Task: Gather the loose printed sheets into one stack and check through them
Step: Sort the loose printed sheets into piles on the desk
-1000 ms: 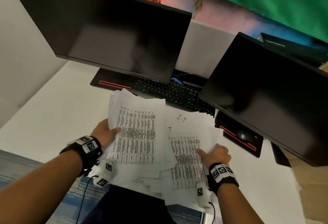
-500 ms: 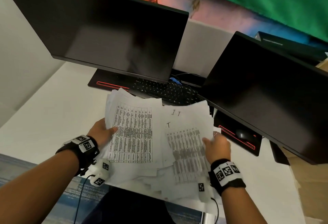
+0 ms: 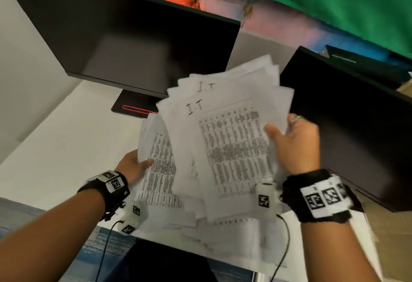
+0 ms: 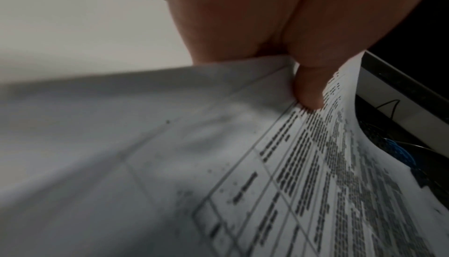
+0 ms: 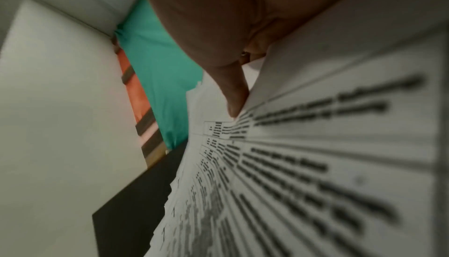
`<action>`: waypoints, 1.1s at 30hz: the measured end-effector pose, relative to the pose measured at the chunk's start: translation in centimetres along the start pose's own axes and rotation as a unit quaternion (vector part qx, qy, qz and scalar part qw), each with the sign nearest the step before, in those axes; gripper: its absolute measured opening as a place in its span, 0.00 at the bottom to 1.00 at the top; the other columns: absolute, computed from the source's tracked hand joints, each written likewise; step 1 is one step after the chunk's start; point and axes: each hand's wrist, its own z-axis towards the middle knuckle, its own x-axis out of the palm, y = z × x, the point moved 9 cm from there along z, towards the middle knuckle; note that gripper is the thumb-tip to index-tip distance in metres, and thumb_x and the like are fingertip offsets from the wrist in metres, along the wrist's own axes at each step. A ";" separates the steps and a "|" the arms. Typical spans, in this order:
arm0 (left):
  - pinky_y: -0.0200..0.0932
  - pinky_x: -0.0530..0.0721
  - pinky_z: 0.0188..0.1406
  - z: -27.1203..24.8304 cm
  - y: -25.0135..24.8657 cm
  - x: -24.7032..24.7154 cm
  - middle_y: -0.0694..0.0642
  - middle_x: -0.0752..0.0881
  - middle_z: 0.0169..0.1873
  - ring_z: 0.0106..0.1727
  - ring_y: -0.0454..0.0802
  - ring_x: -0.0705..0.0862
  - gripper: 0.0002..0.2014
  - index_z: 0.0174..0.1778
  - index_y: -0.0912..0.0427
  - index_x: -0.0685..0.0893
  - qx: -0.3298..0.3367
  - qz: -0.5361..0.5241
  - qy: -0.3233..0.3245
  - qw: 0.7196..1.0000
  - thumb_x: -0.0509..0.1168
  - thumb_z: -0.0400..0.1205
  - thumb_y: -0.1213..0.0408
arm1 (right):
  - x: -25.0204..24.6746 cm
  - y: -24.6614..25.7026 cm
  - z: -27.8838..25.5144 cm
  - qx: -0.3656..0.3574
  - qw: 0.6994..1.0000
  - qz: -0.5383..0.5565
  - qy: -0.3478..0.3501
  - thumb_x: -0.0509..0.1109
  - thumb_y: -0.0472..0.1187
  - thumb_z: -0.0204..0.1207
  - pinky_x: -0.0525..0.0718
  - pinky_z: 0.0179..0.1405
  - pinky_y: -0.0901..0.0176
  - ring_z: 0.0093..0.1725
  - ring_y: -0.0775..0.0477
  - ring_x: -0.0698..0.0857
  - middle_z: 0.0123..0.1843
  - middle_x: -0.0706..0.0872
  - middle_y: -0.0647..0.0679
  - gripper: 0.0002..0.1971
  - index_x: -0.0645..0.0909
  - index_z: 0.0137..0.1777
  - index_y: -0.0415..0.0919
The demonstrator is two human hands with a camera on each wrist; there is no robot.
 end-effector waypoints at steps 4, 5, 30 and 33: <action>0.50 0.72 0.66 0.0 0.7 0.0 0.65 0.80 0.72 0.73 0.63 0.77 0.35 0.76 0.65 0.77 -0.082 -0.055 -0.032 0.995 0.44 0.89 0.40 | 9.9 -7.7 -0.7 0.116 0.989 -0.024 0.084 0.72 0.32 0.80 0.82 0.56 0.63 0.58 0.47 0.88 0.62 0.89 0.45 0.18 0.80 0.70 0.38; 0.52 0.70 0.73 -0.2 1.0 0.5 0.63 0.77 0.75 0.76 0.62 0.75 0.38 0.78 0.63 0.75 -0.106 -0.089 -0.020 0.990 0.42 0.87 0.35 | 12.2 -10.1 -1.3 0.154 0.981 -0.040 0.107 0.69 0.32 0.82 0.80 0.64 0.59 0.66 0.43 0.85 0.69 0.85 0.42 0.22 0.75 0.76 0.37; 0.30 0.86 0.41 -5.3 -9.7 -13.6 0.42 0.93 0.41 0.43 0.38 0.92 0.11 0.56 0.65 0.87 0.198 -0.205 -0.110 0.952 0.74 0.78 0.70 | 16.9 -2.8 -2.3 0.109 0.943 0.292 0.119 0.89 0.40 0.53 0.90 0.47 0.60 0.52 0.47 0.90 0.55 0.90 0.41 0.38 0.78 0.64 0.33; 0.27 0.84 0.43 -5.3 -9.6 -12.5 0.40 0.90 0.46 0.44 0.33 0.89 0.25 0.61 0.70 0.80 0.197 -0.194 -0.120 0.953 0.80 0.70 0.71 | 17.4 -2.0 -2.9 0.096 0.935 0.321 0.116 0.94 0.48 0.42 0.91 0.54 0.44 0.55 0.43 0.92 0.56 0.92 0.39 0.48 0.81 0.65 0.33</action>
